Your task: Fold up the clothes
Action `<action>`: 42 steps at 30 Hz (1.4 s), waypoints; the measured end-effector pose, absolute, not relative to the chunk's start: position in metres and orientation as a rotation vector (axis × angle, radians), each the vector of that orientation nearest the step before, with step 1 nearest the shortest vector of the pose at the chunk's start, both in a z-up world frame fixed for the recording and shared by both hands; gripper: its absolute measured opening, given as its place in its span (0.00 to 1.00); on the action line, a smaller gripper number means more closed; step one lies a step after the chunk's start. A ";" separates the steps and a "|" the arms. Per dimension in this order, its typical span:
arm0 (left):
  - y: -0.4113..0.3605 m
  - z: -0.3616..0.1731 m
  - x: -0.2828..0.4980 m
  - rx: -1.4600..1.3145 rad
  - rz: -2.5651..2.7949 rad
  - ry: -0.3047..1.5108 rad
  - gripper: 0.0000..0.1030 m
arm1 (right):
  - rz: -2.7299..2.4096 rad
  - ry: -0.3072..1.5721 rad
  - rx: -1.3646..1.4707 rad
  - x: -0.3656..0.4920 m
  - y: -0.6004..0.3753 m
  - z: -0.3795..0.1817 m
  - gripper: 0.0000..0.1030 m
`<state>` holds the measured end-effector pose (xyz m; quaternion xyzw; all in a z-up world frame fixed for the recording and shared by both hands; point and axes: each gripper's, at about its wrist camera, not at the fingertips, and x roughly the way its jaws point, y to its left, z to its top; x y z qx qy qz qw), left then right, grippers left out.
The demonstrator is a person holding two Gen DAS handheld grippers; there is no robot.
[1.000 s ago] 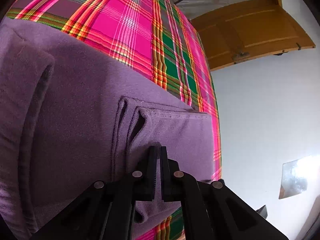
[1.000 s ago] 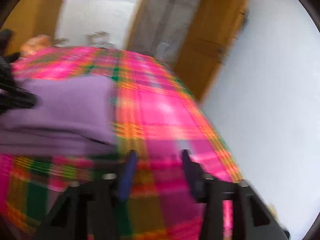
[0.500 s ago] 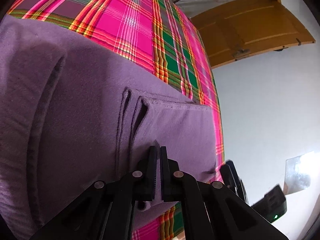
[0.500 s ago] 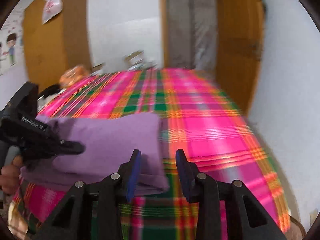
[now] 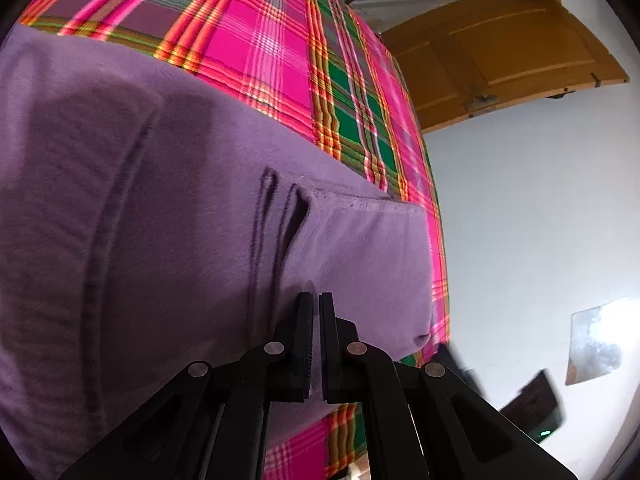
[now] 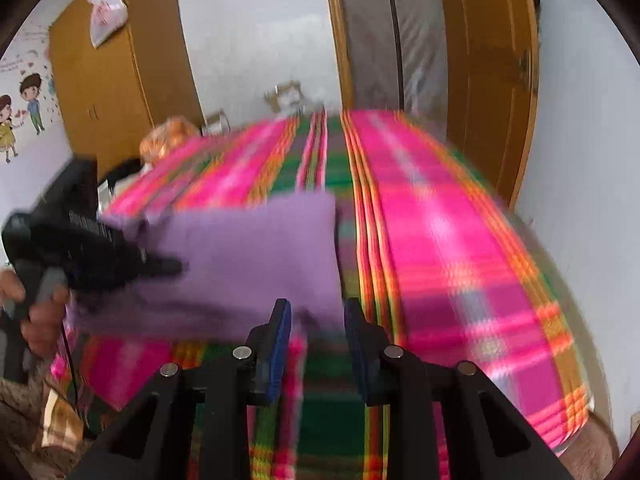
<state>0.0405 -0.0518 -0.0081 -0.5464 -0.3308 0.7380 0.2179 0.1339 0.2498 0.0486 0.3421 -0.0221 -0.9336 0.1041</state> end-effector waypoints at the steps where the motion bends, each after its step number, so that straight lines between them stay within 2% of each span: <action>1: -0.056 -0.006 0.043 -1.514 2.049 -0.920 0.03 | -2.742 -0.044 0.988 0.132 0.244 0.053 0.28; 5: -0.072 0.012 0.057 -1.485 2.144 -0.907 0.07 | -2.675 0.041 0.960 0.120 0.213 0.055 0.28; 7: -0.080 0.021 0.060 -1.460 2.182 -0.901 0.15 | -2.608 0.060 0.950 0.115 0.194 0.052 0.28; 9: -0.089 0.031 0.065 -1.433 2.230 -0.899 0.20 | -2.538 0.076 0.948 0.113 0.174 0.046 0.36; 10: -0.090 0.035 0.066 -1.424 2.265 -0.886 0.20 | -2.503 0.091 0.943 0.111 0.161 0.043 0.43; 12: -0.095 0.043 0.068 -1.394 2.321 -0.879 0.20 | -2.461 0.115 0.940 0.114 0.149 0.037 0.49; 21: -0.118 0.028 0.071 -1.371 2.375 -0.986 0.20 | -2.439 0.256 1.016 0.098 0.096 0.010 0.50; 23: -0.121 0.023 0.071 -1.382 2.373 -1.013 0.20 | -2.468 0.304 1.008 0.099 0.092 0.008 0.48; 26: -0.130 0.019 0.074 -1.396 2.353 -1.041 0.20 | -2.521 0.337 1.005 0.100 0.089 0.006 0.34; 28: -0.138 0.020 0.078 -1.399 2.345 -1.046 0.20 | -2.539 0.323 1.010 0.097 0.089 0.007 0.13; 29: -0.140 0.020 0.078 -1.400 2.345 -1.049 0.20 | -2.546 0.301 1.010 0.096 0.090 0.010 0.09; 36: -0.151 0.017 0.080 -1.397 2.339 -1.075 0.20 | -2.540 0.224 0.932 0.097 0.080 0.035 0.09; 42: -0.157 0.013 0.082 -1.400 2.329 -1.089 0.20 | -2.504 0.231 1.037 0.090 0.072 0.014 0.10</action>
